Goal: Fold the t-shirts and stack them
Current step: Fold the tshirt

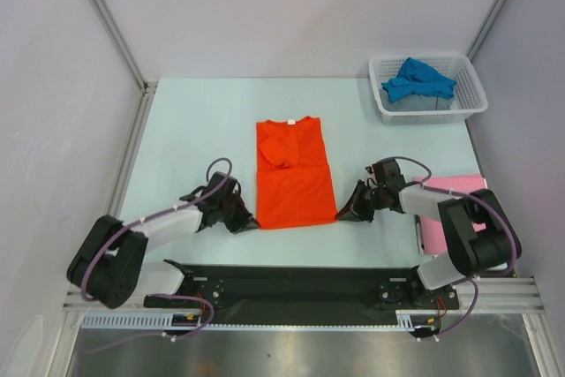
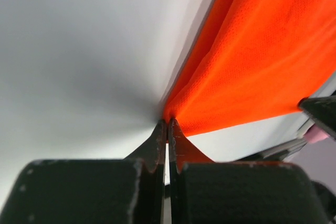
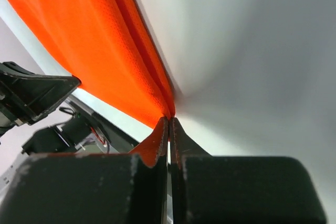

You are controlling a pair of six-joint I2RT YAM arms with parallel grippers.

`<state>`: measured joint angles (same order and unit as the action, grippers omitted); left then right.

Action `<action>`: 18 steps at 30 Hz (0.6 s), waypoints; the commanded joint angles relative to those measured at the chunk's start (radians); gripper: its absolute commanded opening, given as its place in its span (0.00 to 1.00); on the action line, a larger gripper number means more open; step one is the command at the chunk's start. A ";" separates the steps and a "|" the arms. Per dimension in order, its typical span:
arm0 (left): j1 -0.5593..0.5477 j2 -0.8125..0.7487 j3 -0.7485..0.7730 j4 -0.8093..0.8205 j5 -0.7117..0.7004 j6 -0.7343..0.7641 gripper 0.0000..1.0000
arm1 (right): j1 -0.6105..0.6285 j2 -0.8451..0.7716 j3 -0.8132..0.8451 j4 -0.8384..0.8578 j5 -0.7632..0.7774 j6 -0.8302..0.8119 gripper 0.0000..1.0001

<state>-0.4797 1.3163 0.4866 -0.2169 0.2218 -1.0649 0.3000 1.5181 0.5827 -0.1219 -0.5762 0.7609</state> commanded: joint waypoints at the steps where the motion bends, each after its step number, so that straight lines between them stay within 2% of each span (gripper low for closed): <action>1: -0.060 -0.157 -0.084 -0.127 -0.059 -0.067 0.00 | 0.011 -0.120 -0.064 -0.076 0.018 -0.025 0.00; 8: -0.131 -0.405 -0.175 -0.229 -0.064 -0.155 0.00 | 0.053 -0.351 -0.152 -0.206 0.016 -0.011 0.00; 14: -0.137 -0.376 -0.066 -0.288 -0.065 -0.136 0.00 | 0.076 -0.381 -0.100 -0.255 0.022 -0.008 0.00; 18: -0.113 -0.315 0.071 -0.324 -0.090 -0.084 0.00 | 0.071 -0.293 0.063 -0.306 0.033 -0.057 0.00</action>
<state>-0.6079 0.9691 0.4393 -0.4969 0.1787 -1.1893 0.3767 1.1805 0.5236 -0.3870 -0.5709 0.7475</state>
